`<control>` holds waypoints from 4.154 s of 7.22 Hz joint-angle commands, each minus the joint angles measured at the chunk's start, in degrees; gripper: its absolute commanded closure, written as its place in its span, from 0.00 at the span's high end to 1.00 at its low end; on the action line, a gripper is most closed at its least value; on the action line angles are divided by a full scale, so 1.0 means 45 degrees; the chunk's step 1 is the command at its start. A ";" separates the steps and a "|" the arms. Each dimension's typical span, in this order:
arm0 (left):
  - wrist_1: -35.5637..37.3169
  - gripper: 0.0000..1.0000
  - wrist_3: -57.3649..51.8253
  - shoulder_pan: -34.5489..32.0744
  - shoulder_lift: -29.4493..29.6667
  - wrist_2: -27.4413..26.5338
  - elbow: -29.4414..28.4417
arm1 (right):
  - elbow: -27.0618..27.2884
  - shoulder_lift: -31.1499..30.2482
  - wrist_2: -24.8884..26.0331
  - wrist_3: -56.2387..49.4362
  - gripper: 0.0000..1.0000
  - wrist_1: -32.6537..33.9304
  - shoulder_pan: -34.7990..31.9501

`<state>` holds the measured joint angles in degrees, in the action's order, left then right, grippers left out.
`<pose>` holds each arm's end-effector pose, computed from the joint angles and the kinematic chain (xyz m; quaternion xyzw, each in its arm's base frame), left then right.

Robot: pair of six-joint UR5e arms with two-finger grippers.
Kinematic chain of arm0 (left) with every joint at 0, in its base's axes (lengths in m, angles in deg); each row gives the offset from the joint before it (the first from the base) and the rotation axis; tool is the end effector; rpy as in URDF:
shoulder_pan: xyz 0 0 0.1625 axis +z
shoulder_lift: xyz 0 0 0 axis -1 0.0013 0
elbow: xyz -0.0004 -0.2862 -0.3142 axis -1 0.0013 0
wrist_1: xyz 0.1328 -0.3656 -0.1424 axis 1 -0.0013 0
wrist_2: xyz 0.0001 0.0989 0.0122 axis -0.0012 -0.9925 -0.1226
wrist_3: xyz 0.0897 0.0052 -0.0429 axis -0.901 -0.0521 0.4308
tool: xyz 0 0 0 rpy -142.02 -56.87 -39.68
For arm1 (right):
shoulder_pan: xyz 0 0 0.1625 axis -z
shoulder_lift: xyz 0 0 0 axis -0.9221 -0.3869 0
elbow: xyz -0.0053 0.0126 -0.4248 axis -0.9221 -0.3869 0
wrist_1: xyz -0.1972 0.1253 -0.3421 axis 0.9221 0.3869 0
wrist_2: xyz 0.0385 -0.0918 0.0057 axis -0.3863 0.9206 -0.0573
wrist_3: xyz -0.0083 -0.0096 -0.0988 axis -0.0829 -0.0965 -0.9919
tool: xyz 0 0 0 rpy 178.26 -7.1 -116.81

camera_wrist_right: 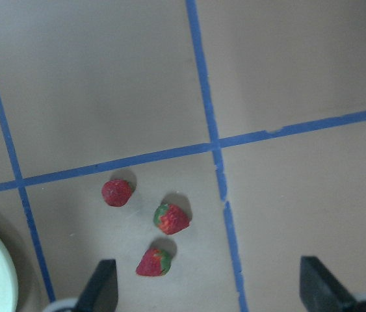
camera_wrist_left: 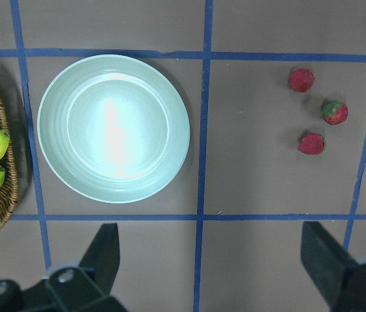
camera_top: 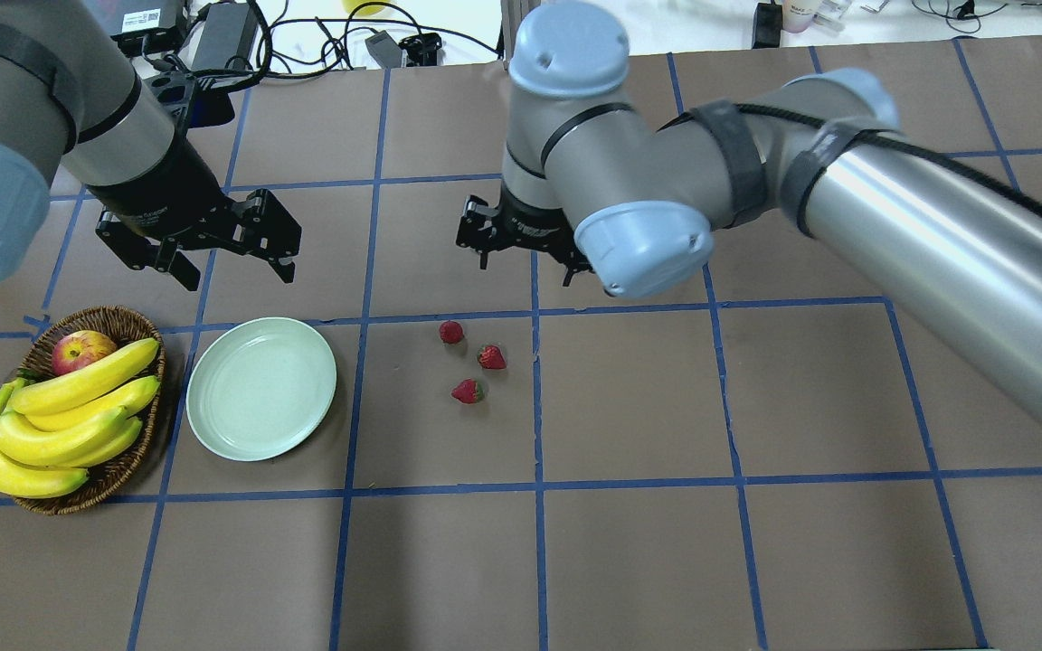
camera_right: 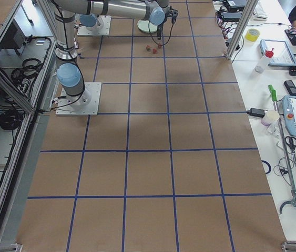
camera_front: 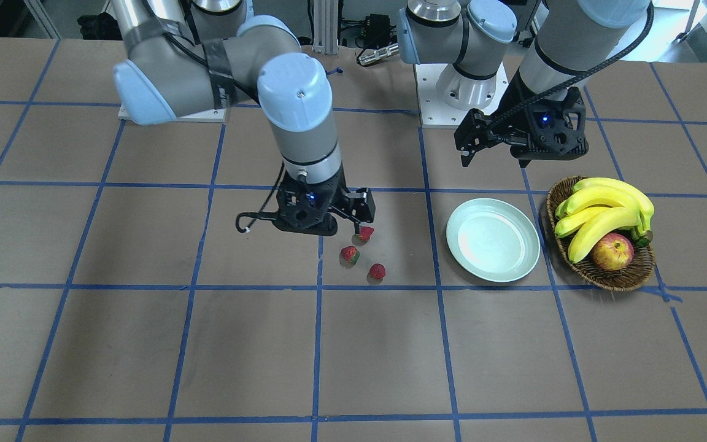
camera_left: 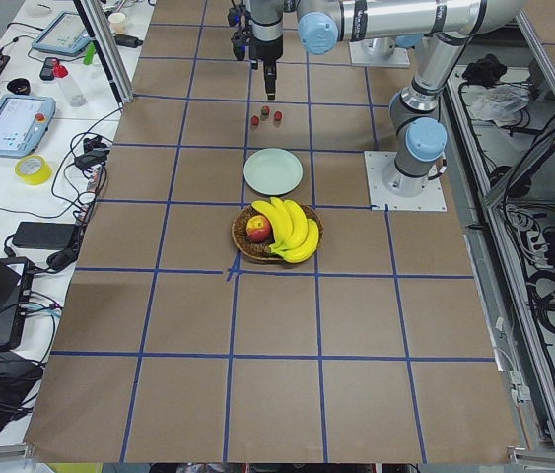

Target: Collect all strawberries into plate

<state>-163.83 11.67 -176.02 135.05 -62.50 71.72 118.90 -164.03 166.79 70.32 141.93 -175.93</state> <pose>-0.1044 -0.4725 0.4441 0.0136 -0.9993 -0.0301 0.0171 0.3256 -0.5101 0.3771 0.0948 0.9933 -0.0061 0.0665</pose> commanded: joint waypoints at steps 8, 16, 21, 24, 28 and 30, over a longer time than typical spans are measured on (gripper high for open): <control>0.5618 1.00 0.0299 -0.0203 0.2552 0.0384 0.1365 | -0.0499 -0.4116 0.1444 -0.5686 1.00 -0.4068 0.3216; 0.7988 1.00 0.2253 -0.2607 0.5386 0.0854 0.1950 | -0.0245 -0.4097 0.1404 -0.6391 1.00 -0.4087 0.3216; 0.8381 1.00 0.2585 -0.2978 0.6189 0.0894 0.2146 | -0.0264 -0.4097 0.1328 -0.6391 1.00 -0.4087 0.3196; 0.8342 0.79 0.2527 -0.2979 0.6286 0.0933 0.2185 | -0.0264 -0.4097 0.1386 -0.6391 1.00 -0.4087 0.3216; 0.8381 0.11 0.2526 -0.2979 0.6423 0.1186 0.2166 | -0.0264 -0.4097 0.1405 -0.6391 1.00 -0.4087 0.3216; 0.8342 0.00 0.2662 -0.2979 0.6327 0.1226 0.2147 | -0.0244 -0.4097 0.1425 -0.6391 1.00 -0.4087 0.3216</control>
<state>-126.17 23.29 -189.42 163.80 -57.09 81.45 117.76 -182.47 173.18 41.56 123.54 -161.45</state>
